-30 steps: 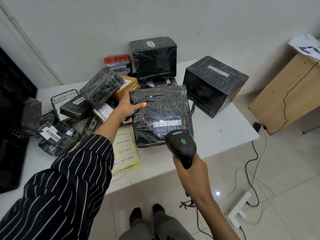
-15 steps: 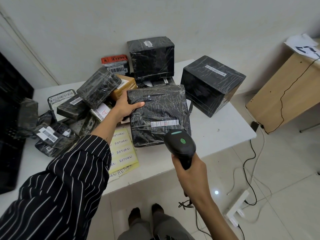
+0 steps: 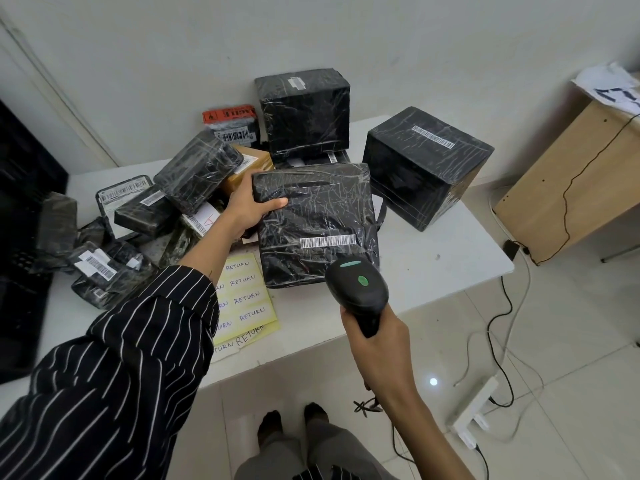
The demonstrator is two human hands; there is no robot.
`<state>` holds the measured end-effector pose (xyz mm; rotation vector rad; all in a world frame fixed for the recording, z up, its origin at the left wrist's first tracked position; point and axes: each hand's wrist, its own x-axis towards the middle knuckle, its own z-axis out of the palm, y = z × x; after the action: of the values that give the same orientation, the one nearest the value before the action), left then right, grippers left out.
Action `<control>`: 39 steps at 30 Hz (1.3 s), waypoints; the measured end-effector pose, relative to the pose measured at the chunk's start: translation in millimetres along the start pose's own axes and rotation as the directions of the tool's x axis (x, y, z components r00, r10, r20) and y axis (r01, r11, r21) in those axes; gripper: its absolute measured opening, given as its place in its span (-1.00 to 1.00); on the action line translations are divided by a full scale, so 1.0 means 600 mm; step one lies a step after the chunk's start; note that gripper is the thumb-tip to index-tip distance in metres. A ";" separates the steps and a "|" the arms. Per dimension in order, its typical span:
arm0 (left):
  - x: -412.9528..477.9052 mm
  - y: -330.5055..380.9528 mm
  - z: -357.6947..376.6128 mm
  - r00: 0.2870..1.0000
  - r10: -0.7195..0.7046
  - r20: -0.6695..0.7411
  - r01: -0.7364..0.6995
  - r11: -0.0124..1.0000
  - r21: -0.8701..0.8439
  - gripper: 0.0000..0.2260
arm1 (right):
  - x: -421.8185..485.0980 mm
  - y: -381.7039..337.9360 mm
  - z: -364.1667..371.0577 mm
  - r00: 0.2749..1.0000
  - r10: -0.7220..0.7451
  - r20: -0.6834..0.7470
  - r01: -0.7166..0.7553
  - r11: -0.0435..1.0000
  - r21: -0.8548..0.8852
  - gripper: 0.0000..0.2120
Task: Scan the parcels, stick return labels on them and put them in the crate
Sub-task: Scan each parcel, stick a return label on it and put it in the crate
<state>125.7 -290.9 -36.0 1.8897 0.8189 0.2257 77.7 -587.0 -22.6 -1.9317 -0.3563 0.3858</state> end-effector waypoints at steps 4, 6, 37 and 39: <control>0.000 0.002 -0.001 1.000 -0.011 0.004 0.011 1.000 -0.007 -0.30 | 0.000 -0.001 0.000 1.000 -0.005 0.002 0.005 1.000 -0.001 -0.81; -0.001 0.005 0.000 1.000 -0.015 0.006 0.015 1.000 -0.018 -0.30 | 0.000 -0.003 -0.002 1.000 -0.010 0.005 0.010 1.000 -0.003 -0.81; -0.010 0.015 0.001 0.999 -0.039 -0.006 0.039 0.999 -0.013 -0.29 | 0.015 0.018 -0.007 0.997 0.063 -0.049 -0.059 0.995 0.076 -0.89; -0.017 0.011 0.002 0.999 -0.042 -0.021 0.041 0.998 -0.037 -0.31 | 0.034 0.030 -0.016 0.988 0.097 -0.123 -0.086 0.992 0.091 -0.89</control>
<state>121.5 -299.6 -28.8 1.8370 0.8618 0.2344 101.3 -593.1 -38.1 -1.8825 -0.1658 0.3310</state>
